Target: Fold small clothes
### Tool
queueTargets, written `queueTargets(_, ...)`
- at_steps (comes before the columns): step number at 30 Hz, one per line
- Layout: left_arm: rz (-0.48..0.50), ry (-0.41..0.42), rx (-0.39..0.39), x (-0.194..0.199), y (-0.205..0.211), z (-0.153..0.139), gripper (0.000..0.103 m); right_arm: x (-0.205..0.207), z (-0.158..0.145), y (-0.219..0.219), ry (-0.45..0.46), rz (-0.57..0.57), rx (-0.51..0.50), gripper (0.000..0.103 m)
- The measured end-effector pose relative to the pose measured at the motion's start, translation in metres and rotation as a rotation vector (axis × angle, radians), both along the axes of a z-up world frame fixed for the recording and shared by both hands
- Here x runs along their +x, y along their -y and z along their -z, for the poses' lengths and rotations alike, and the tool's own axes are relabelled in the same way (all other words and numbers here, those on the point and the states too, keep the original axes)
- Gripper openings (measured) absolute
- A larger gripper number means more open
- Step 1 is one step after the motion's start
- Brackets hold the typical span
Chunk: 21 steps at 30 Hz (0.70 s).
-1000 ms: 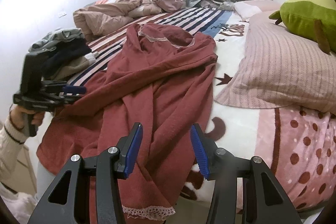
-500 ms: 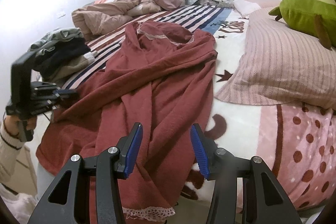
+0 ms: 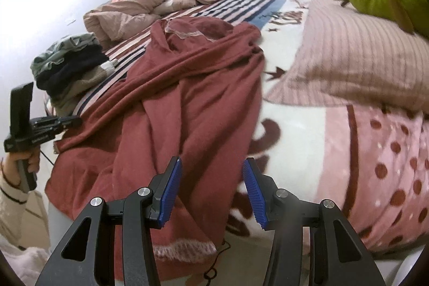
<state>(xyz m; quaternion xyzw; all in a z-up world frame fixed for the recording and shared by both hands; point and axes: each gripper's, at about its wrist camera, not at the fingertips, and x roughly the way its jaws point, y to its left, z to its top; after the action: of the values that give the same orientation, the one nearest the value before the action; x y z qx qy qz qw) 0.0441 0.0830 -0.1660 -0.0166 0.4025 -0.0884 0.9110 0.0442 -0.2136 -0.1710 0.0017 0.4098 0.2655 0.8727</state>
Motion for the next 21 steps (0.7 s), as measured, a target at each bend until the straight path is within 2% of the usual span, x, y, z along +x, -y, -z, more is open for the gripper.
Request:
queueTargets(1, 0.004, 0.021, -0.008, -0.004, 0.000, -0.004, 0.052, -0.001, 0.001, 0.004, -0.004, 0.012, -0.009, 0.043)
queueTargets(3, 0.065, 0.041, -0.038, -0.007, 0.006, -0.014, 0.055, -0.004, 0.002, 0.008, -0.005, 0.027, -0.021, 0.043)
queueTargets(6, 0.135, 0.059, -0.019, -0.007, 0.019, -0.020, 0.068, -0.004, 0.004, 0.013, -0.018, 0.040, -0.001, 0.043)
queueTargets(9, 0.108, 0.006, -0.002, 0.006, 0.019, -0.011, 0.069, -0.004, 0.006, 0.010, -0.019, 0.031, 0.002, 0.043)
queueTargets(11, 0.130, -0.052, -0.062, 0.008, 0.013, -0.002, 0.070, -0.006, 0.007, 0.009, -0.043, -0.001, 0.034, 0.045)
queueTargets(13, 0.137, -0.085, -0.107, 0.006, 0.008, 0.005, 0.079, -0.010, 0.010, 0.009, -0.086, -0.050, 0.073, 0.055)
queueTargets(14, 0.120, -0.105, -0.117, 0.005, 0.003, 0.010, 0.080, -0.012, 0.014, 0.009, -0.115, -0.077, 0.094, 0.060)
queueTargets(16, 0.094, -0.132, -0.146, 0.004, -0.006, 0.018, 0.081, -0.016, 0.026, 0.013, -0.196, -0.115, 0.149, 0.061)
queueTargets(21, 0.090, -0.186, -0.335, 0.001, -0.020, 0.032, 0.081, -0.018, 0.056, 0.018, -0.349, -0.144, 0.232, 0.067)
